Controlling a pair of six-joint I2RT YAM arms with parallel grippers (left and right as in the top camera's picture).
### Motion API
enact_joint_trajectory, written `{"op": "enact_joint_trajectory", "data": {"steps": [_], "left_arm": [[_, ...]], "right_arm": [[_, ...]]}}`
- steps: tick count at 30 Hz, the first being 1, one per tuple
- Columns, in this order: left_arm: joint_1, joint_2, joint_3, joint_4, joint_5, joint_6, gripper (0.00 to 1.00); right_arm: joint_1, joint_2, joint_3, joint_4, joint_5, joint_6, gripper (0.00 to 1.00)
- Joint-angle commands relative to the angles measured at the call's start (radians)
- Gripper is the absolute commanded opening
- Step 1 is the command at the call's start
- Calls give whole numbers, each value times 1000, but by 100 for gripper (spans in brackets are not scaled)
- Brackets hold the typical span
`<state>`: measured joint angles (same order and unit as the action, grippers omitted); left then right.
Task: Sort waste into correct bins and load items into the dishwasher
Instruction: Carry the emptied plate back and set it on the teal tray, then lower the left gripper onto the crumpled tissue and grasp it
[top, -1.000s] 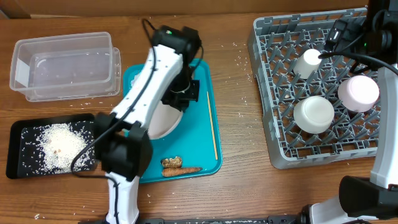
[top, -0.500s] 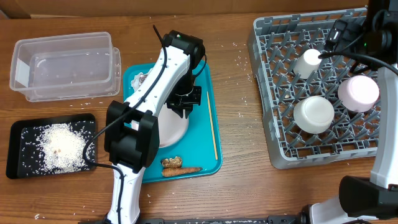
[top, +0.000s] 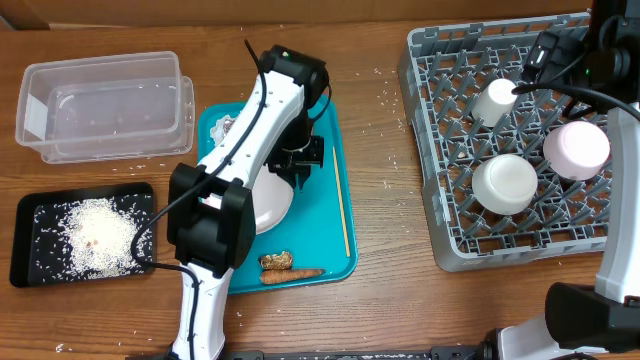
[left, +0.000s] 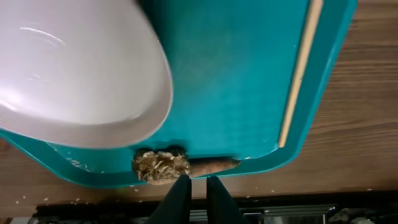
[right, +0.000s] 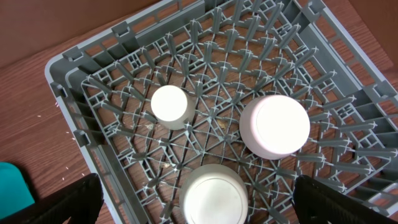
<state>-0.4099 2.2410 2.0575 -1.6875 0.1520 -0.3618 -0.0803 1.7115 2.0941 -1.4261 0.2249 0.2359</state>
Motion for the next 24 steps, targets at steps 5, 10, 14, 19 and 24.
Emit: {"op": "enact_joint_trajectory", "data": {"steps": [5,10,14,19,24], "left_arm": [[70,2,200,-2,23,-8,16],[123,2,296,26,1,-8,24],[169,2,336,77,2,-8,78],[221,2,337,196,0,76,99],[228,4,336,314,-6,159,100]], "right_arm": [[0,0,2,4,6,8,100],[0,0,2,4,6,7,100],[0,0,2,4,6,7,100],[0,0,2,4,6,8,100],[0,0,2,4,6,8,100]]}}
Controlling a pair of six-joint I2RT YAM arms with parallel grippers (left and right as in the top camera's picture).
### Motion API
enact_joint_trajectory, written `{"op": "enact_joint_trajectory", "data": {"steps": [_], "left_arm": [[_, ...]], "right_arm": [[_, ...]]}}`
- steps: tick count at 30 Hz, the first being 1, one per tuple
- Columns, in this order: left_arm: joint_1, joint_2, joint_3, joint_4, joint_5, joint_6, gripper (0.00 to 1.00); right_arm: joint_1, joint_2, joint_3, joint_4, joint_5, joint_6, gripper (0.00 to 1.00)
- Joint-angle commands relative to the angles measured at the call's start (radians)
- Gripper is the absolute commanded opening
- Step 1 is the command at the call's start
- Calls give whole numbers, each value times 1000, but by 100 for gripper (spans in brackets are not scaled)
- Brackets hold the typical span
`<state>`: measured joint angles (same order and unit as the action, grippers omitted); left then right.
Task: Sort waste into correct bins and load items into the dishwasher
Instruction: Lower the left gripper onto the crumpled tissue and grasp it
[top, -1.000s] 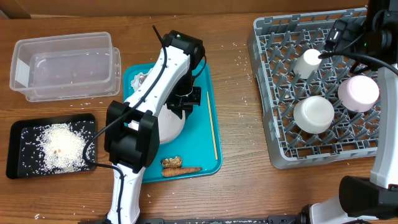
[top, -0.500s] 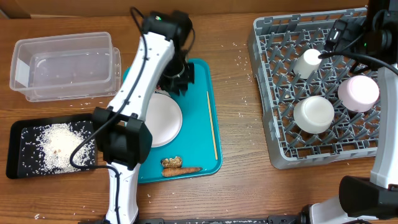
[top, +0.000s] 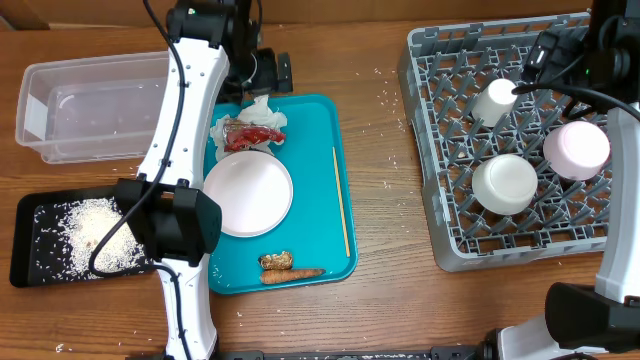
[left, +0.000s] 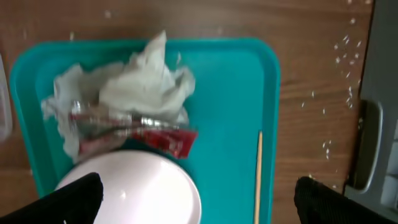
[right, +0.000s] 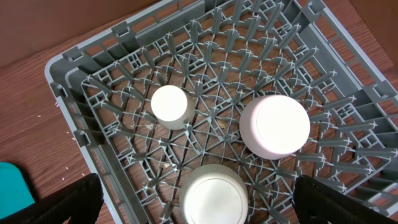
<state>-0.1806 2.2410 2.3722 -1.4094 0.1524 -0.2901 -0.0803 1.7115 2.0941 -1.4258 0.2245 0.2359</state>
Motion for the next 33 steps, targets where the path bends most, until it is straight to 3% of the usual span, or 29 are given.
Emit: {"op": "enact_joint_trajectory", "data": {"steps": [1,3,12,22,24,33], "left_arm": [[-1,5,21,51,-7,97,99],[-1,12,19,76,-7,111,95],[-3,130,17,105,-110,74,97],[-3,286,17,136,-110,38,82],[-3,301,17,123,-108,39,74],[-3,304,17,106,-108,39,20]], "right_arm": [[0,0,2,3,7,7,100],[0,0,2,3,7,7,100],[0,0,2,3,7,8,100],[0,0,2,3,7,8,100],[0,0,2,3,7,7,100],[0,0,2,3,7,8,100]]}}
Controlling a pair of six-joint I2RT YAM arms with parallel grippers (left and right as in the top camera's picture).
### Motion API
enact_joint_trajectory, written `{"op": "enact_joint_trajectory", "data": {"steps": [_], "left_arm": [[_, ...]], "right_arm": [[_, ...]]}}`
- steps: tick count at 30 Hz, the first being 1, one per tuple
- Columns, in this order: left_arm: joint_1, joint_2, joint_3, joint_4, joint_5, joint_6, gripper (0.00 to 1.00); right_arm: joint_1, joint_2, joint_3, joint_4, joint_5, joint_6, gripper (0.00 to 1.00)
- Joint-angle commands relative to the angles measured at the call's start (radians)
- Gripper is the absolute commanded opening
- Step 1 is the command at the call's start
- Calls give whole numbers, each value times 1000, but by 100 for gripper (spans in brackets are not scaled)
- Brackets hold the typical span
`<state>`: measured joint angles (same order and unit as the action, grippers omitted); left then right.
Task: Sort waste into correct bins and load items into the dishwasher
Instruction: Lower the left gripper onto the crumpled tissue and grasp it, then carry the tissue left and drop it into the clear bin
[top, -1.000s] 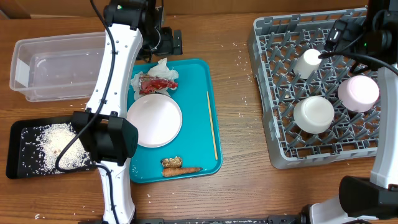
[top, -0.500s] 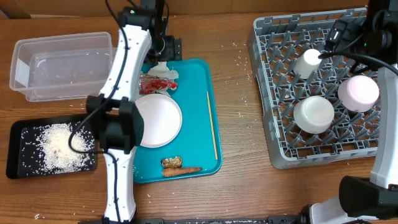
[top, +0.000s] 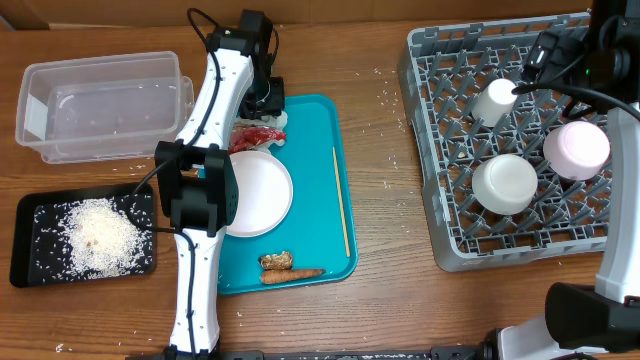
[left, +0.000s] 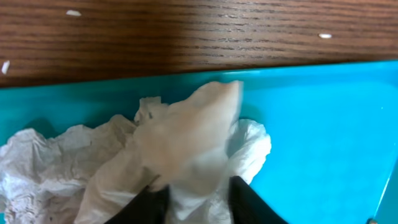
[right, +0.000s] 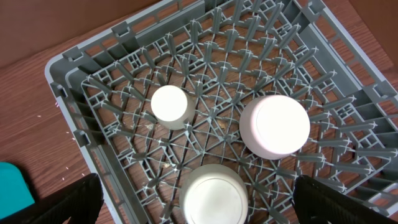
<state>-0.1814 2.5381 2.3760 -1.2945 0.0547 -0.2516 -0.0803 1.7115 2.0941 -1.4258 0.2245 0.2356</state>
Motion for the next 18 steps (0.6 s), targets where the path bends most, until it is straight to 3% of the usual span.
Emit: {"op": "enact_joint_trajectory", "data": {"steps": [1,2,18], "left_arm": [[-2,6,14,-13,-9,0,11],[-2,2,16,-20,-8,0,4],[-1,-245,128,-63,-74,-10,4]], "right_arm": [[0,0,2,3,7,8,100],[0,0,2,3,7,8,100],[0,0,2,3,7,8,100]]}}
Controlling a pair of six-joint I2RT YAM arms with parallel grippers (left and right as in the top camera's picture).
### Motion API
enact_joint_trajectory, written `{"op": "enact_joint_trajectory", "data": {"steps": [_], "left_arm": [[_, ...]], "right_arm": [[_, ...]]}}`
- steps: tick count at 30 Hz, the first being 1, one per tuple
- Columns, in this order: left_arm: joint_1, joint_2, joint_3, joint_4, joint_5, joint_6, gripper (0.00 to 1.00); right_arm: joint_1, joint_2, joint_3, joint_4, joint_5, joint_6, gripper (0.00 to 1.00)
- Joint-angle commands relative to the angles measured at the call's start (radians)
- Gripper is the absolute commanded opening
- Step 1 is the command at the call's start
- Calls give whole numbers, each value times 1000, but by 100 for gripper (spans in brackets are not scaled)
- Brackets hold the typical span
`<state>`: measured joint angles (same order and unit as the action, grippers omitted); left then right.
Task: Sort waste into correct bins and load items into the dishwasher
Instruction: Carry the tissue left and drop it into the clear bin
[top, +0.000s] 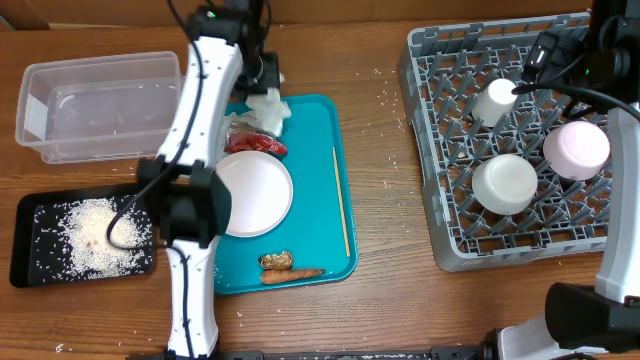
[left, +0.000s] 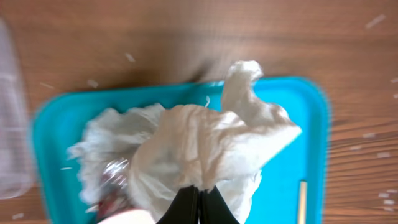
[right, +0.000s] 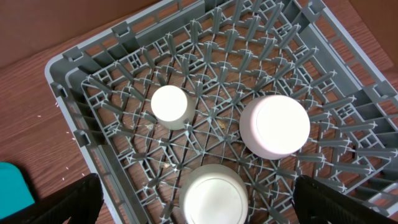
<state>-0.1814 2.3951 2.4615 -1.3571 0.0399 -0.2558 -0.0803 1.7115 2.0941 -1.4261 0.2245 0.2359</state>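
My left gripper (left: 200, 198) is shut on a crumpled white napkin (left: 208, 146), which hangs above the far end of the teal tray (top: 318, 185); from overhead the napkin (top: 268, 106) shows at the tray's top edge. Under it lies a red and clear wrapper (top: 255, 140). On the tray are a white plate (top: 250, 193), a wooden chopstick (top: 341, 200), and food scraps (top: 285, 267) at the near edge. My right gripper (right: 198, 198) stands open above the grey dish rack (top: 430, 150), which holds two white cups (top: 503, 183) and a pink cup (top: 576, 148).
A clear plastic bin (top: 105, 105) stands at the far left. In front of it is a black tray (top: 30, 250) holding rice. Rice grains are scattered on the wooden table (top: 390, 120) between tray and rack.
My left gripper was low on the napkin at the tray's far end, fingers around it. Now it is shut on the napkin and higher, the napkin lifted off the tray.
My left gripper was shut and empty over the tray's near end by the food scraps. Then it was open high above the napkin and wrapper. Then it was down around the napkin, and now holds it raised. The right arm stayed still over the rack.
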Motion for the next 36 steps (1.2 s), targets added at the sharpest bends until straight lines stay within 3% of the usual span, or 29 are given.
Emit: {"op": "enact_joint_trajectory", "data": {"steps": [1,10,21,22,23,25,26,32,36], "left_arm": [[0,-116,43,-3,-78,-6,4],[70,-175,43,35,-214,-46,4],[344,-157,41,157,-225,-153,4],[365,-148,41,166,-222,-154,10],[380,-143,41,168,-222,-164,29],[407,-130,40,161,-220,-182,91],[418,-126,40,153,-216,-183,100],[449,-123,40,76,0,-175,99],[421,-123,40,27,366,-26,92]], "right_arm": [[0,0,2,4,7,7,100],[0,0,2,4,7,8,100],[0,0,2,3,7,7,100],[0,0,2,4,7,8,100],[0,0,2,4,7,7,100],[0,0,2,4,7,8,100],[0,0,2,4,7,8,100],[0,0,2,3,7,8,100],[0,0,2,4,7,8,100]]}}
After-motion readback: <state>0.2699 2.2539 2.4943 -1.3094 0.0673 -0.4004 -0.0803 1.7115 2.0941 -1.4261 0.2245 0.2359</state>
